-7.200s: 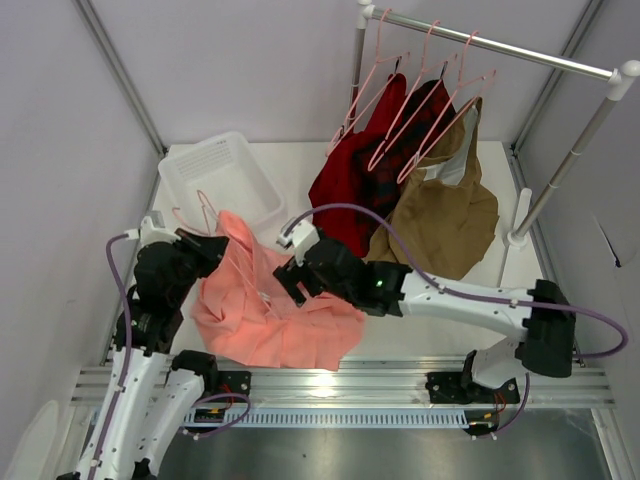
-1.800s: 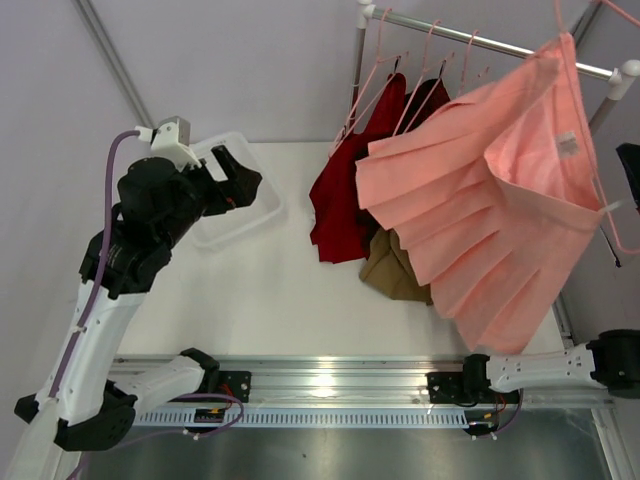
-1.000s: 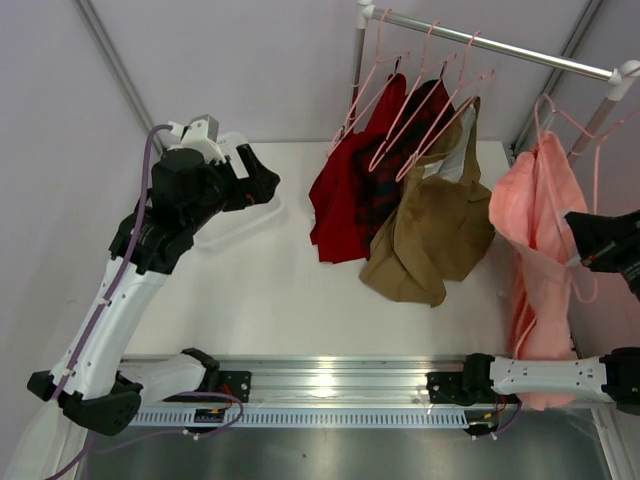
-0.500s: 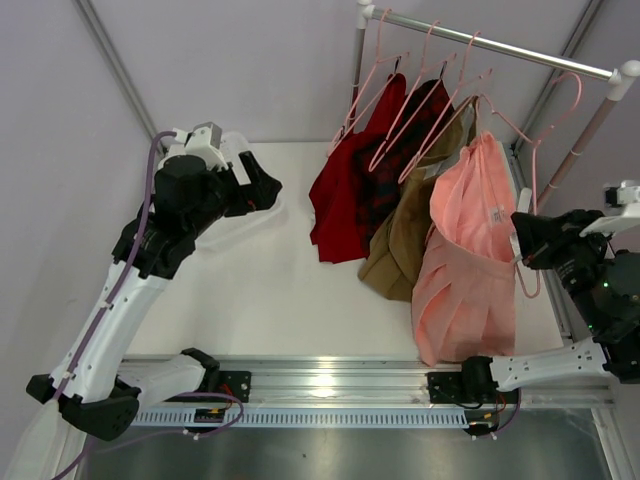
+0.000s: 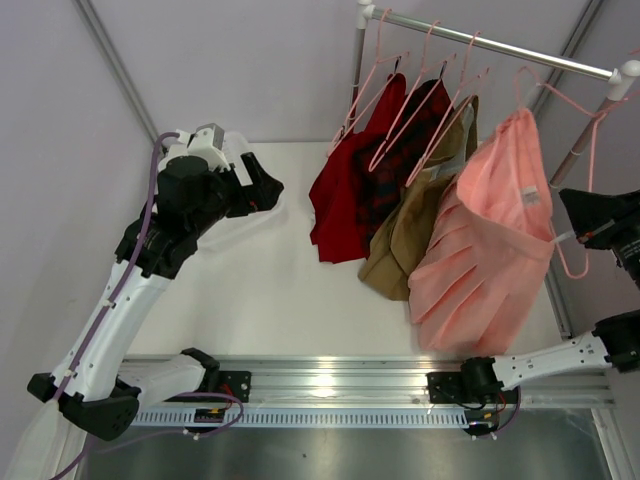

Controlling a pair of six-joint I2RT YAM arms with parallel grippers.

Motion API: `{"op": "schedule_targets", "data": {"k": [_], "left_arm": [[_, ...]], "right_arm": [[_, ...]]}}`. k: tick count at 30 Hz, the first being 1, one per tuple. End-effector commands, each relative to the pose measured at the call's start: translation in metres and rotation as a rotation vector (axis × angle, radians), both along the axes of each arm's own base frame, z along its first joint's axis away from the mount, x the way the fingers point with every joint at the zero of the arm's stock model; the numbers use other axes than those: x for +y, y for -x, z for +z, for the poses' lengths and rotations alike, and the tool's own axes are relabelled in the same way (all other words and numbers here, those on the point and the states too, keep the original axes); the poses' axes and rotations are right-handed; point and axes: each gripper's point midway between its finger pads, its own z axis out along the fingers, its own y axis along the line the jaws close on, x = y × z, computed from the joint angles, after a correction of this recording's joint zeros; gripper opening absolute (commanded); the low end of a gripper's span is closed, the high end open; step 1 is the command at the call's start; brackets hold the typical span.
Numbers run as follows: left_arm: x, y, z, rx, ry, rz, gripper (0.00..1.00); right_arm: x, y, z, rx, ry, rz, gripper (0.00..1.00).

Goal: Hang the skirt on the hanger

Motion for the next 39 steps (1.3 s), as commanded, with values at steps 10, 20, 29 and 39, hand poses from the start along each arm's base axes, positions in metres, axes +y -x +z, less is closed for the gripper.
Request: {"op": "schedule_targets", "data": {"k": [10, 20, 29, 39], "left_arm": [[-0.003, 0.001, 0.009, -0.001, 0.050, 0.009, 0.99], [0.000, -0.003, 0.001, 0.015, 0.044, 0.037, 0.99], [0.002, -0.012, -0.010, 0.024, 0.002, 0.058, 0.99], [-0.002, -0.022, -0.031, 0.036, 0.011, 0.087, 0.99]], "right_arm": [[-0.039, 0.011, 0.006, 0.085, 0.138, -0.499, 0.00], [-0.017, 0.010, 0.023, 0.071, 0.229, -0.546, 0.00], [0.006, 0.006, 0.038, 0.019, 0.167, -0.548, 0.00], [-0.016, 0.005, 0.058, -0.032, 0.035, -0.591, 0.00]]}}
